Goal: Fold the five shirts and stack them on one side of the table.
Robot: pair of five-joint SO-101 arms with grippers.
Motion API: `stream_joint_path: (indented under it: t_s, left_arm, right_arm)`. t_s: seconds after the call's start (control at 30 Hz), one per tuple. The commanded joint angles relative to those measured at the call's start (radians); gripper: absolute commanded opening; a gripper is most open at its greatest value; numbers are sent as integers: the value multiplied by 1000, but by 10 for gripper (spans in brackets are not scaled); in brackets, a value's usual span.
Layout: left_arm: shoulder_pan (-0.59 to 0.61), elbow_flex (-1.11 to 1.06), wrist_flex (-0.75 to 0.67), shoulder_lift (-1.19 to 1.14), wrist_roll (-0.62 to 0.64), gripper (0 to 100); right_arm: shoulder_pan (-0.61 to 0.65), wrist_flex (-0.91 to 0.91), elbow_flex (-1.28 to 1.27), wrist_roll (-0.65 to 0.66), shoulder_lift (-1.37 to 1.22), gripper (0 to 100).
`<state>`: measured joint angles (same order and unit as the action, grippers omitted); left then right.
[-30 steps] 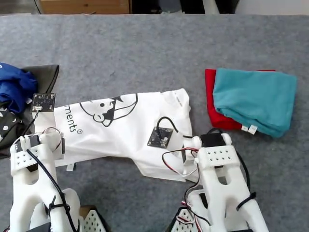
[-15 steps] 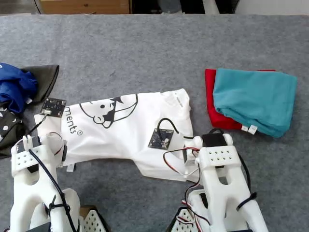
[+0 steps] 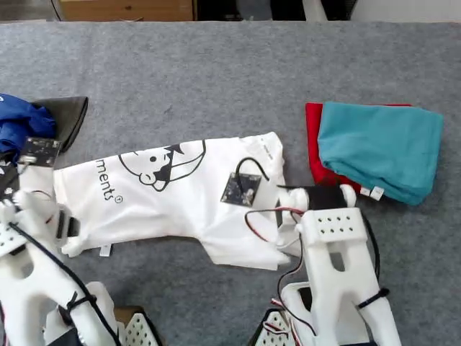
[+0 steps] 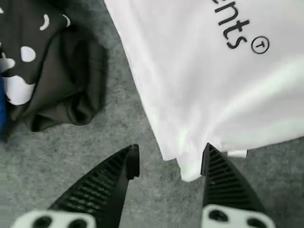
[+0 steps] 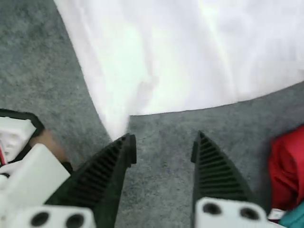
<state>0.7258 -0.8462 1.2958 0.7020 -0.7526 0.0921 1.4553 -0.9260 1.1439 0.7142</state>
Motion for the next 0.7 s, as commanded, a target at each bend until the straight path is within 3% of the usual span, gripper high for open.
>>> stream_joint_path:
  t_s: [0.0, 0.07, 0.17, 0.33, 0.5, 0.67]
  left_arm:
    - [71, 182, 130, 20, -158, 199]
    - [97, 282, 137, 11, -117, 142]
    - [65, 398, 135, 0, 64, 51]
    - [-222, 438, 106, -166, 361, 36]
    - [-331, 446, -83, -443, 657, 29]
    - [-321, 447, -298, -666, 806, 29]
  right_arm:
    - [-15, 74, 145, 8, 13, 15]
    - [-14, 121, 200, 17, 13, 51]
    - [-14, 126, 274, 14, 10, 63]
    - [-11, 12, 437, -186, -171, 57]
    - [60, 3, 711, -483, -415, 17]
    - [115, -176, 766, -552, -654, 15]
